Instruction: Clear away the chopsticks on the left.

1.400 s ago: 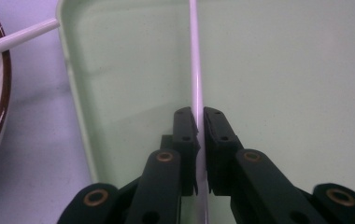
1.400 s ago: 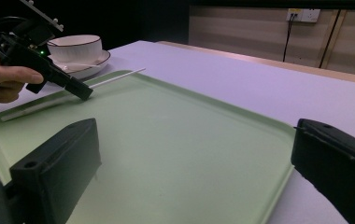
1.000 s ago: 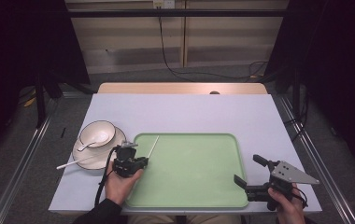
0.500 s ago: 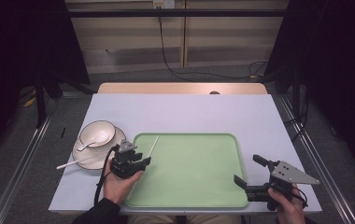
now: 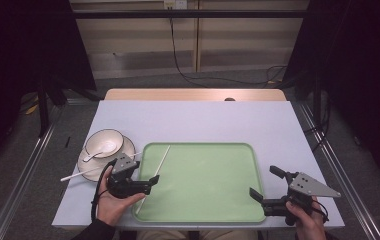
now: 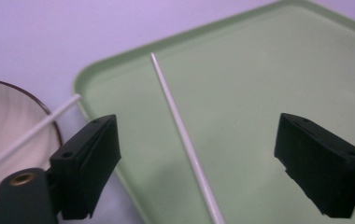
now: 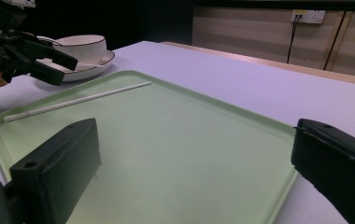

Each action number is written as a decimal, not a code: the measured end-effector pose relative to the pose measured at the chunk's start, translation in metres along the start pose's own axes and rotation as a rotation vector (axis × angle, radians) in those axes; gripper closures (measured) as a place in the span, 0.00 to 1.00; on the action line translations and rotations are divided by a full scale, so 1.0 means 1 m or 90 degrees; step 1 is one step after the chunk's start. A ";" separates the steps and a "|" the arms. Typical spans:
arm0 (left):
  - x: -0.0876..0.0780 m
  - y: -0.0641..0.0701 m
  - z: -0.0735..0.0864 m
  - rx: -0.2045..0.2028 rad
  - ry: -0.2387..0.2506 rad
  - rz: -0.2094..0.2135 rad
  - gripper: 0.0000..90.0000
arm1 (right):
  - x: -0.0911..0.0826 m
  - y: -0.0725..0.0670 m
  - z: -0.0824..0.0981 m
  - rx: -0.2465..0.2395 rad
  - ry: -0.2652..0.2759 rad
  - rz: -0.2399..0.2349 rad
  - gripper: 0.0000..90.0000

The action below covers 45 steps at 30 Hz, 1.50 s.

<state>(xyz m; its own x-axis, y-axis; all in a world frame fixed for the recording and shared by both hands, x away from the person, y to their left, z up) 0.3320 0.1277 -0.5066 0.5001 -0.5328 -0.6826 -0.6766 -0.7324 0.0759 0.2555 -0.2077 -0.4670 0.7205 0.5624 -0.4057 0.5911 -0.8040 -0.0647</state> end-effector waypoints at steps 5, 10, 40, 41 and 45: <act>-0.009 -0.005 0.002 -0.003 0.002 0.006 0.09 | 0.000 0.000 0.000 0.000 -0.001 0.001 0.01; -0.021 -0.010 0.013 0.012 0.008 0.022 0.06 | -0.001 0.000 0.000 0.000 -0.001 0.001 0.01; -0.063 -0.061 0.046 0.006 -0.041 0.019 0.08 | -0.001 -0.001 0.000 0.001 0.001 0.000 0.01; -0.063 -0.061 0.047 0.010 -0.045 0.020 0.08 | -0.001 -0.001 0.000 0.001 0.001 0.000 0.01; -0.068 -0.071 0.051 0.001 -0.050 0.014 0.08 | -0.001 0.000 0.000 0.002 -0.001 -0.001 0.01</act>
Point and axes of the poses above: each handheld gripper's, and its own axes: x roughly forward along the jaws, z roughly out of its underside, y roughly to its right, the point moved 10 cm from there along x, roughly forward along the jaws, and after that the axes turned 9 degrees about -y, right-handed, at the moved point
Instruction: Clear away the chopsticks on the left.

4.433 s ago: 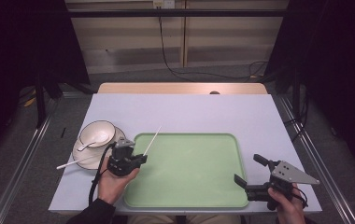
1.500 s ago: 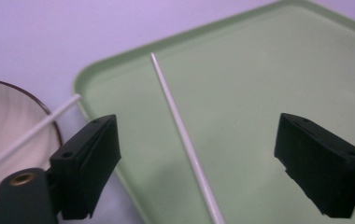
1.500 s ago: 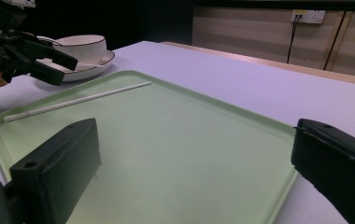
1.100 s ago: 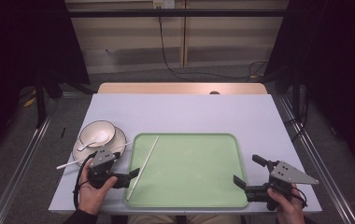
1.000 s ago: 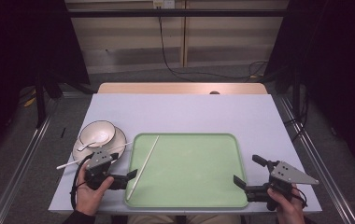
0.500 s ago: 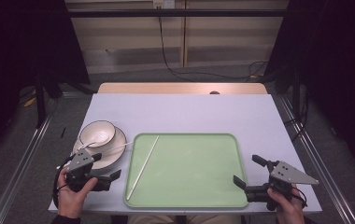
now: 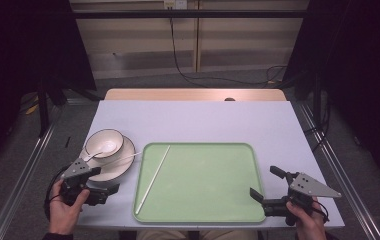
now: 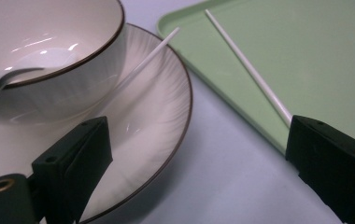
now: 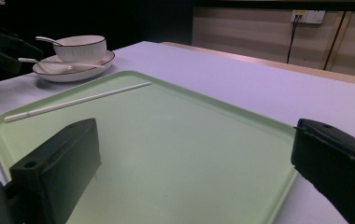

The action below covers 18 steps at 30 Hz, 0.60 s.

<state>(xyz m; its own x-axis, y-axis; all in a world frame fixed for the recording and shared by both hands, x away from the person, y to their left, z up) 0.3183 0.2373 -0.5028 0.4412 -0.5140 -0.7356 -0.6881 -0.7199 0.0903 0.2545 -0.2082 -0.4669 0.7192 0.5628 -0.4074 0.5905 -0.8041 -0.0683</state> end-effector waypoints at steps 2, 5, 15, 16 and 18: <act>-0.004 -0.004 0.003 0.004 0.004 0.010 0.07 | 0.000 0.000 0.000 -0.001 0.000 -0.001 0.01; -0.008 -0.013 0.009 0.006 -0.004 0.002 0.07 | 0.000 0.001 0.000 -0.003 -0.001 0.001 0.01; -0.012 -0.044 0.014 -0.016 -0.006 -0.044 0.09 | 0.001 0.000 0.000 -0.001 0.001 0.001 0.01; -0.011 -0.046 0.013 -0.017 -0.009 -0.046 0.09 | 0.001 0.000 0.000 -0.001 0.000 0.001 0.01; -0.009 -0.051 0.013 -0.020 -0.016 -0.058 0.09 | 0.001 0.001 0.000 -0.002 -0.001 0.002 0.01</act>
Point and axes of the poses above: each handheld gripper's, and its own axes: x roughly forward along the jaws, z roughly out of its underside, y roughly to its right, the point moved 10 cm from there along x, roughly forward along the jaws, and after that the axes turned 9 degrees about -y, right-handed, at the moved point
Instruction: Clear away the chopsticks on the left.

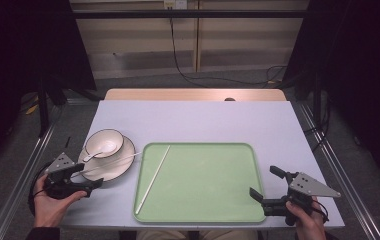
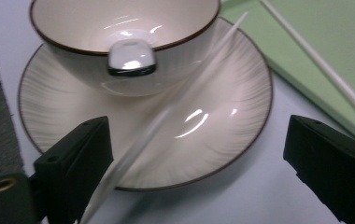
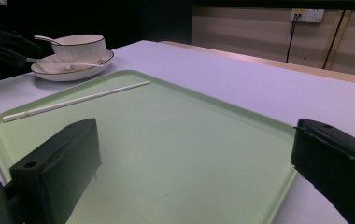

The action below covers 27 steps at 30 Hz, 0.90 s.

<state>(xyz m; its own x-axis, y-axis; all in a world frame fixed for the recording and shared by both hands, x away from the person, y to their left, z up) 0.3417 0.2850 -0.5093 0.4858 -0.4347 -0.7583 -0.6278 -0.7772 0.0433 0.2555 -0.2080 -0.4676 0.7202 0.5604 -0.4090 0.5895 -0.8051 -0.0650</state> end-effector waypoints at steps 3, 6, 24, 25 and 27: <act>0.005 -0.007 -0.003 0.003 -0.007 -0.011 0.15 | 0.000 0.000 0.000 0.000 0.000 -0.001 0.01; 0.008 -0.009 -0.003 0.003 -0.015 -0.013 0.20 | 0.000 0.000 0.000 0.000 0.000 0.000 0.01; 0.025 -0.014 -0.005 0.031 -0.047 -0.012 0.57 | 0.000 0.001 0.000 0.005 -0.001 0.003 0.01; 0.026 -0.013 -0.004 0.028 -0.051 -0.009 0.57 | 0.000 0.001 0.000 0.006 0.000 0.003 0.01; 0.028 -0.011 -0.004 0.031 -0.057 -0.002 0.59 | 0.000 0.001 0.000 0.006 -0.001 0.003 0.01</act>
Point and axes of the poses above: each handheld gripper's, and its own axes: x roughly forward along the jaws, z roughly out of its underside, y roughly to its right, the point moved 10 cm from there along x, roughly forward along the jaws, and after that the axes turned 9 degrees about -y, right-handed, at the moved point
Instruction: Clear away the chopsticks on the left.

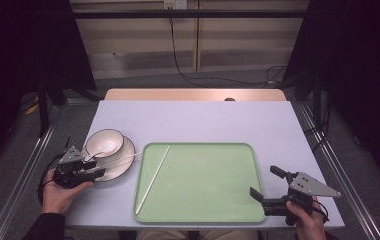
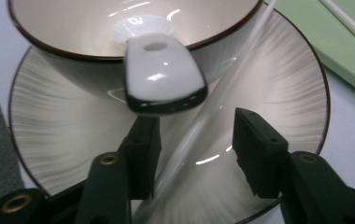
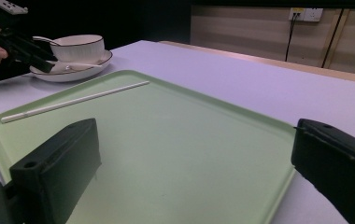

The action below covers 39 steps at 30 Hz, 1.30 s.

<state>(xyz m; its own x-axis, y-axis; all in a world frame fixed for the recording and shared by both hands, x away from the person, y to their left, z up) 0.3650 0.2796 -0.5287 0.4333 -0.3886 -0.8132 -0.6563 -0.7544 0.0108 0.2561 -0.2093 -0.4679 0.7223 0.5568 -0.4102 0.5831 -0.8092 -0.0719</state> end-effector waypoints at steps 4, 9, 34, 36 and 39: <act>0.002 0.001 0.000 0.001 -0.011 0.001 0.63 | 0.000 0.000 0.000 0.000 0.001 0.002 0.01; 0.000 0.003 -0.001 0.000 -0.003 0.007 0.73 | -0.001 0.001 0.000 0.000 0.002 0.003 0.01; 0.007 0.018 -0.007 0.029 -0.024 0.026 0.85 | 0.000 0.001 0.001 0.000 -0.002 0.000 0.01; 0.007 0.017 -0.006 0.036 -0.028 0.026 0.86 | 0.000 0.001 0.001 0.000 -0.004 0.000 0.01; 0.006 0.019 -0.006 0.031 -0.025 0.032 0.89 | 0.000 0.001 0.001 0.001 -0.002 0.000 0.01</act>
<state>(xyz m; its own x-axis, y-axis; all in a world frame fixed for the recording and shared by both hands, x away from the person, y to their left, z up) 0.3593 0.2598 -0.5303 0.3743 -0.4035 -0.8349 -0.7067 -0.7071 0.0250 0.2562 -0.2100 -0.4686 0.7205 0.5567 -0.4134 0.5828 -0.8092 -0.0740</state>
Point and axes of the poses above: each handheld gripper's, and its own axes: x roughly forward along the jaws, z roughly out of its underside, y roughly to its right, the point moved 10 cm from there along x, roughly forward along the jaws, and after that the axes turned 9 degrees about -y, right-handed, at the moved point
